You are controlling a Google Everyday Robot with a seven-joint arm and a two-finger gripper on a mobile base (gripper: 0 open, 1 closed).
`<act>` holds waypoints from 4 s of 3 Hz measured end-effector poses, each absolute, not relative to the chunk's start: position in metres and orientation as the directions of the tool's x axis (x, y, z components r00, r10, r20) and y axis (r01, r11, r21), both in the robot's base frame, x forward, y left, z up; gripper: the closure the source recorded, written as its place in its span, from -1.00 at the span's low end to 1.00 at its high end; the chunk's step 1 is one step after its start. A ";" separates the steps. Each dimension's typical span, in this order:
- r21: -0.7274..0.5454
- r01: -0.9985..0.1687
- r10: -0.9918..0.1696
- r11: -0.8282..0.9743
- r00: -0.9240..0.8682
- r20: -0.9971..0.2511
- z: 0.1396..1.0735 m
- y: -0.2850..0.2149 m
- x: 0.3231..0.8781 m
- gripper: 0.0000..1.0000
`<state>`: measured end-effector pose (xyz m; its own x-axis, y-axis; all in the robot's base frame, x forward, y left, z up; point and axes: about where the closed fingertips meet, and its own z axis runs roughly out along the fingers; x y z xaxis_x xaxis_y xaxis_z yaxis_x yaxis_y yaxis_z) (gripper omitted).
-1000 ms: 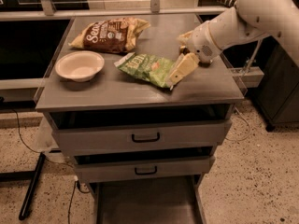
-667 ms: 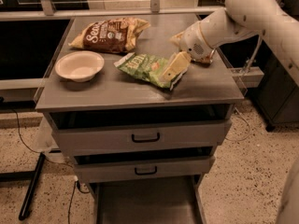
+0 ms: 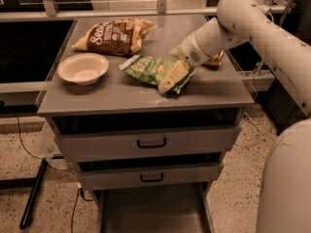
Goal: Place green jalapeno chip bag into bottom drawer
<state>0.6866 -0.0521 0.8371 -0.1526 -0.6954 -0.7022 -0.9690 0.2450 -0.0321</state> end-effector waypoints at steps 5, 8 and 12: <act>-0.028 -0.969 -0.696 0.246 -0.156 -0.701 0.835 -0.052 0.687 1.00; -0.065 -0.976 -0.702 0.207 -0.102 -0.705 0.854 -0.065 0.661 1.00; -0.293 -0.933 -0.648 0.207 0.093 -0.756 0.854 -0.140 0.491 1.00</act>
Offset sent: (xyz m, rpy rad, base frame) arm 0.0004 0.0001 -0.0016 -0.0004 0.0040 -0.0011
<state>0.4906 -0.1400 0.8544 0.0929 -0.6481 -0.7558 -0.9335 0.2074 -0.2926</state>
